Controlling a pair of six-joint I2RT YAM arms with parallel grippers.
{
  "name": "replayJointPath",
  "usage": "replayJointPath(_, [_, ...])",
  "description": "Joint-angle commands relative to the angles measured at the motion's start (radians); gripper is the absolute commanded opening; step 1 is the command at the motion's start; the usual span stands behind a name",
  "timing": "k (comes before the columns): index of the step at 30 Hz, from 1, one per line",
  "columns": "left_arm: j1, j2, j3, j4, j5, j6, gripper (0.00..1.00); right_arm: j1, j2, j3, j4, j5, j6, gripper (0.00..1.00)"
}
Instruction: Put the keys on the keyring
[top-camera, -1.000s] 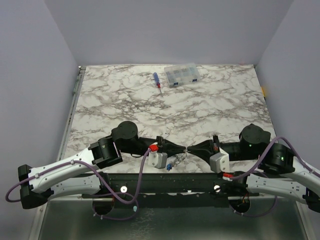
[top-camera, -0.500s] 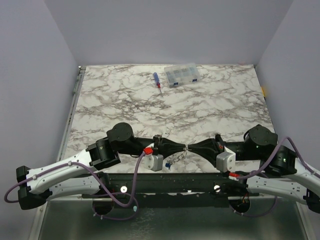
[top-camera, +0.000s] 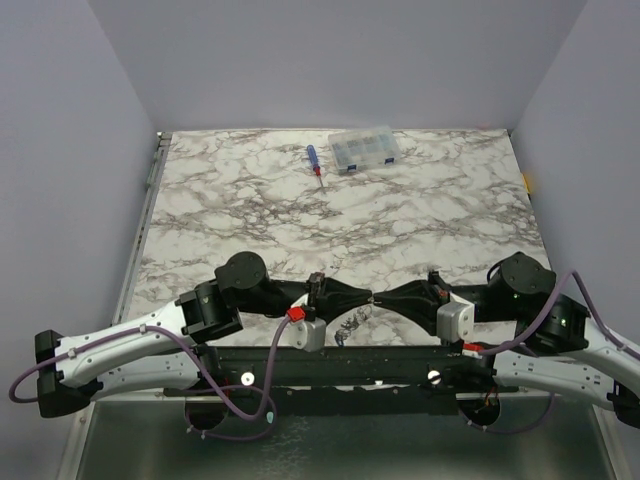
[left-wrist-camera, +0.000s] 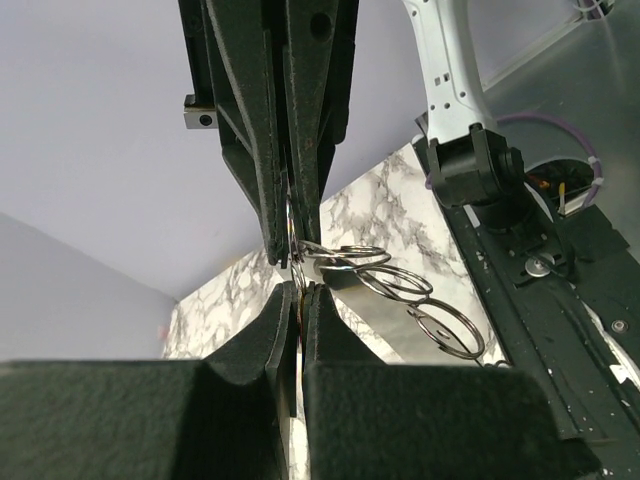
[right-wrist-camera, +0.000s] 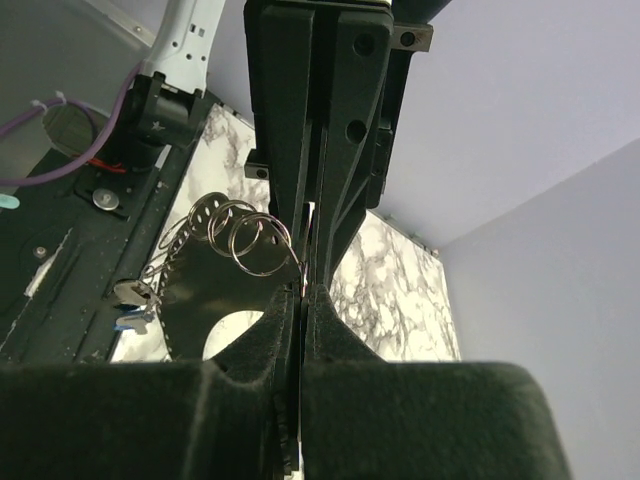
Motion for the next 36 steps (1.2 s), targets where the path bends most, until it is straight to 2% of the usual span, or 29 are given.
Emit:
replayJointPath(1, [-0.021,0.044,-0.05,-0.066,-0.063,0.035,0.0,0.0,-0.032,0.001,0.195,-0.066,0.036,0.0])
replayJointPath(6, [-0.054,0.073,-0.052,-0.063,-0.082,0.044,0.0,0.0,-0.029,-0.023,0.201,-0.066,0.045,0.0])
replayJointPath(16, [-0.087,0.08,-0.075,0.047,-0.137,0.06,0.0,0.0,-0.027,-0.034,0.204,-0.088,0.074,0.0])
replayJointPath(18, [-0.09,0.067,-0.08,0.047,-0.156,0.066,0.14,0.0,-0.03,-0.036,0.196,-0.076,0.071,0.0])
replayJointPath(20, [-0.092,0.039,-0.09,0.048,-0.18,0.073,0.22,0.0,-0.036,-0.035,0.18,-0.06,0.065,0.0])
replayJointPath(25, [-0.092,-0.032,-0.083,-0.016,-0.222,0.066,0.33,0.0,-0.051,-0.03,0.119,-0.011,0.041,0.0])
replayJointPath(30, [-0.092,-0.083,-0.04,-0.087,-0.298,0.031,0.51,0.0,-0.071,-0.042,0.07,0.05,0.014,0.0])
replayJointPath(36, [-0.092,-0.125,-0.005,-0.115,-0.35,-0.012,0.64,0.0,-0.091,-0.083,0.059,0.131,-0.029,0.0])
